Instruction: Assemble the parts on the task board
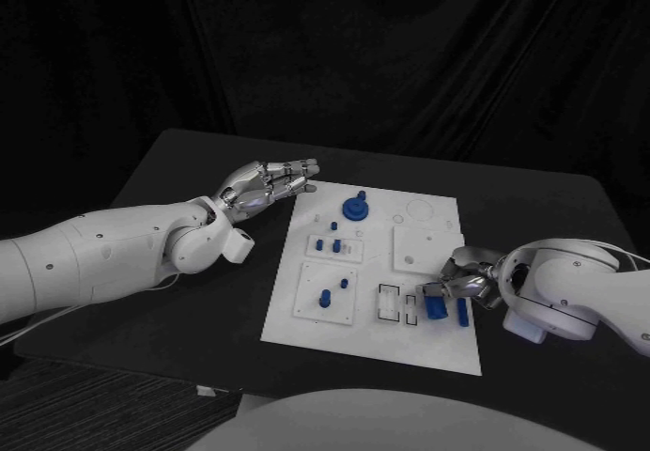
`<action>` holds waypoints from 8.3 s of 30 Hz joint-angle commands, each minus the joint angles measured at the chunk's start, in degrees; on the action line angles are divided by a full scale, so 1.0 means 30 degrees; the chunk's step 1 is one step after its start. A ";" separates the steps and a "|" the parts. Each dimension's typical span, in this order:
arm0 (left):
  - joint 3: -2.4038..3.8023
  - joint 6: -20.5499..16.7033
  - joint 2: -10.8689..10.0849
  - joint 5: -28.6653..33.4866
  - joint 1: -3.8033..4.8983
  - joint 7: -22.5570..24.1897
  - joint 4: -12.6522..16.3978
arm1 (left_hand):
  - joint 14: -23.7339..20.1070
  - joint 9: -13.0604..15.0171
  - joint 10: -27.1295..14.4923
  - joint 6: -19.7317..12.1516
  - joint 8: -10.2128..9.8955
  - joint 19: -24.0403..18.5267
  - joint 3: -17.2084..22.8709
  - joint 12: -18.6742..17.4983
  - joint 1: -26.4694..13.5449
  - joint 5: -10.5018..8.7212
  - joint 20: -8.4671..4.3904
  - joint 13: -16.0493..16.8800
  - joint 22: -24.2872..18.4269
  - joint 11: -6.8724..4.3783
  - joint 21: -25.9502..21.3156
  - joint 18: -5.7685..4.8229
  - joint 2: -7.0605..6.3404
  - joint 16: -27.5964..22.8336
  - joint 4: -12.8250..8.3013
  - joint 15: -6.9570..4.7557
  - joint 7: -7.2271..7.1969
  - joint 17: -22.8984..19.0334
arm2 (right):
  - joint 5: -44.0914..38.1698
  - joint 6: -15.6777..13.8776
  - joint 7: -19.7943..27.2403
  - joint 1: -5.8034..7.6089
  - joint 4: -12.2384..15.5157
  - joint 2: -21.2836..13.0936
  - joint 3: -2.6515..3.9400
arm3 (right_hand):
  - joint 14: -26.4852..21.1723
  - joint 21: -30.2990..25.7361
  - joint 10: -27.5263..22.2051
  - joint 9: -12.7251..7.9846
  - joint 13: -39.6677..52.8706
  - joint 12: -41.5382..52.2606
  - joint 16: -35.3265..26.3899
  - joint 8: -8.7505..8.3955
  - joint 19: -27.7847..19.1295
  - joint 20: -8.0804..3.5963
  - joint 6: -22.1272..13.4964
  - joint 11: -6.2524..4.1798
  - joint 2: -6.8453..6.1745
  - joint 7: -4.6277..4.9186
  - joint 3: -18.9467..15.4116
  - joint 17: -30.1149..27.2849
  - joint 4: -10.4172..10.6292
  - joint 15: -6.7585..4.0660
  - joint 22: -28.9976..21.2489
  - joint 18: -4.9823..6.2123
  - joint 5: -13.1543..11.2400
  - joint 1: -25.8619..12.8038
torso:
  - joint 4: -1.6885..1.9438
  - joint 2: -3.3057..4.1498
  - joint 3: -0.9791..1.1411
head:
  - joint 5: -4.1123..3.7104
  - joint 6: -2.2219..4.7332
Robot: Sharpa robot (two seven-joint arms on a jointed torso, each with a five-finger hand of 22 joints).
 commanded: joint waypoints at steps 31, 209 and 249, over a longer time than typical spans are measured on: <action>0.0018 0.0489 0.0036 0.0123 -0.0049 0.0677 -0.0149 | 0.0044 0.0026 0.0054 0.0081 0.0078 0.0070 0.0238 0.0119 0.0217 0.0122 -0.0023 0.0022 0.0134 0.0170 0.0074 -0.0021 0.0023 0.0118 -0.0057 -0.0018 0.0073 -0.0003 | 0.2372 -0.1396 0.0081 -0.0761 -0.0520 0.1946 0.0016 | 0.1988 -0.0221 0.2100 0.1216 0.5033 0.0047 0.0049 0.1509 0.0432 0.0249 -0.1743 0.0170 0.0971 0.0147 0.1473 0.5031 -0.0300 0.0196 0.3849 0.0281 -0.5548 -0.1542 | 0.0005 0.0001 -0.0004 | 0.0030 -0.0002; 0.0016 0.1425 -0.0003 0.0123 -0.0342 -0.0085 -0.0244 | 0.0091 0.0060 0.0092 0.0409 0.0160 0.0199 0.0686 0.0200 0.0352 0.0167 -0.0020 0.0019 0.0183 0.0464 0.0135 -0.0113 0.0208 0.0265 -0.0044 0.0129 0.0266 0.0008 | -1.5065 -0.6566 0.6932 -0.3417 0.1535 -0.0167 0.0012 | 0.1869 -0.1891 0.2100 -0.9248 0.5033 0.0047 -0.0224 0.6090 -0.0227 0.1071 -1.6149 0.1215 -0.2818 0.1721 -0.4239 0.4630 0.1152 0.1087 0.3437 0.0582 -1.0624 0.4163 | 0.0001 -0.0002 0.0000 | 0.0314 -0.0002; 0.0018 0.1789 0.0031 0.0123 -0.0374 -0.0305 -0.0243 | 0.0110 0.0051 0.0064 0.0361 0.0149 0.0258 0.0901 0.0195 0.0422 0.0181 -0.0021 0.0015 0.0216 0.0465 0.0162 -0.0136 0.0297 0.0316 -0.0052 0.0251 0.0268 0.0014 | -1.5066 -0.7171 0.6935 -0.3679 0.1420 -0.0040 0.0012 | 0.1961 -0.1609 0.2100 -0.9687 0.5033 0.0047 -0.0015 1.1012 0.0025 0.0952 -1.3805 0.1009 0.0054 0.1481 -0.2343 0.4935 0.0862 0.0923 0.3566 0.0511 0.1186 0.5757 | -0.0002 -0.0001 0.0002 | 0.0320 -0.0002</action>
